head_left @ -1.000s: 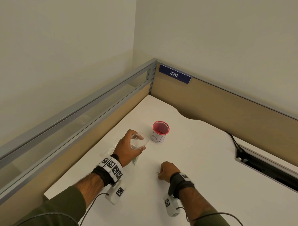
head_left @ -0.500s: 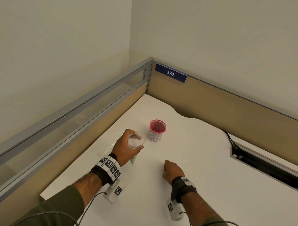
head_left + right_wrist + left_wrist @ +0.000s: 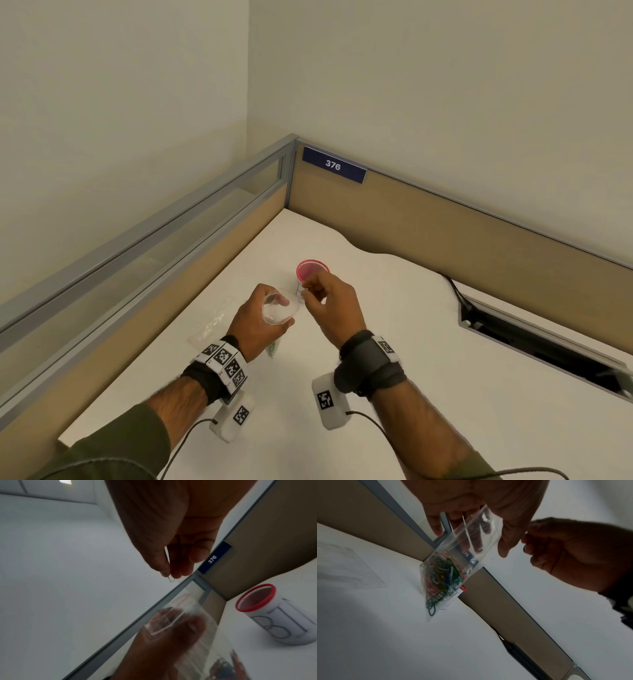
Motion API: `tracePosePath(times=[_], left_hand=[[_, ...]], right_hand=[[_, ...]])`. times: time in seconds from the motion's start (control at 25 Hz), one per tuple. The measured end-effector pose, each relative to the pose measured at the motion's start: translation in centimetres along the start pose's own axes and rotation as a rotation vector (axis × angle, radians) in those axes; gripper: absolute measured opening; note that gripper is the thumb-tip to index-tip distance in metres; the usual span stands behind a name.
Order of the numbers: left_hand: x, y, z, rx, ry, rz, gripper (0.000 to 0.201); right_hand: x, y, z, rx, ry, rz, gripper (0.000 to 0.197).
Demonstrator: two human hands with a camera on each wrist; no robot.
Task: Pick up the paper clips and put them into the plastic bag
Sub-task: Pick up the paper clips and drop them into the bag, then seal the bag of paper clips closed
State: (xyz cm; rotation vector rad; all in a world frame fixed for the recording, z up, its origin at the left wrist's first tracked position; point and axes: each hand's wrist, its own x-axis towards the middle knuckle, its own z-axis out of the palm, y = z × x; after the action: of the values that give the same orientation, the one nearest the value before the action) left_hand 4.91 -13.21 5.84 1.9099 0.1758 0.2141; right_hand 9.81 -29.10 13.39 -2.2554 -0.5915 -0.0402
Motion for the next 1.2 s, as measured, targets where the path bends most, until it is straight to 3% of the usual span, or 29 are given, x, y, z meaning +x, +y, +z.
tracePosePath(times=[0.16,0.28,0.48,0.76,1.0,1.04,1.2], left_hand=[[-0.1,0.6,0.1,-0.001,-0.003,0.023,0.046],[-0.1,0.6,0.0,-0.011,-0.003,0.034,0.047],[-0.2,0.6,-0.3,0.007,-0.003,0.051,0.051],[-0.3,1.1,-0.7,-0.009,0.041,0.085,0.049],[0.3,-1.2,-2.4,-0.273,-0.066,0.037,0.092],[0.5,-1.8,-2.9,-0.306,-0.084,0.023,0.086],[1.1,-2.3,-2.9,-0.249,-0.147,-0.014,0.031]], right_hand=[[-0.1,-2.1,0.5,-0.025,-0.096,-0.033,0.015],[-0.7,-1.8,0.7,-0.086,-0.073,-0.049,0.023],[-1.9,-1.0,0.8,-0.205,-0.355,-0.091,0.027],[-1.1,-0.7,1.1,-0.196,-0.279,-0.168,0.017],[0.3,-0.4,-0.8,-0.029,-0.167,-0.173,0.008],[0.4,-0.3,-1.0,-0.009,-0.167,-0.178,0.008],[0.5,0.5,-1.3,0.014,-0.209,-0.197,0.009]])
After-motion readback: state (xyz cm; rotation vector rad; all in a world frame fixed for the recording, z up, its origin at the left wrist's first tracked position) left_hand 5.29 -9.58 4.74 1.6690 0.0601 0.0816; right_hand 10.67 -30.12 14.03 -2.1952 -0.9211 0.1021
